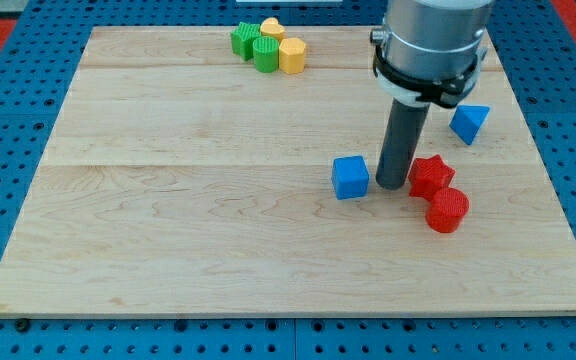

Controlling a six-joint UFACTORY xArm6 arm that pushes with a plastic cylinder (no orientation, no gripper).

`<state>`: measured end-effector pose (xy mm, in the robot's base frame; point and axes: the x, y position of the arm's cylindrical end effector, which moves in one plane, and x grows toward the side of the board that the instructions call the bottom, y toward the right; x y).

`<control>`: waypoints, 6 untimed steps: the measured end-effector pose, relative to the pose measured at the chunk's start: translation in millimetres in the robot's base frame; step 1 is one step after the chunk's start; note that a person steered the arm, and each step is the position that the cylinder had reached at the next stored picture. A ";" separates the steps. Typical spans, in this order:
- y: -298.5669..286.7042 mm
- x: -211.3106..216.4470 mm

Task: Push the blue cube to the red star

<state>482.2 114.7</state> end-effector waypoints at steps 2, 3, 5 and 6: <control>-34.1 61.5; -75.1 13.0; -73.9 -30.3; -9.9 -29.8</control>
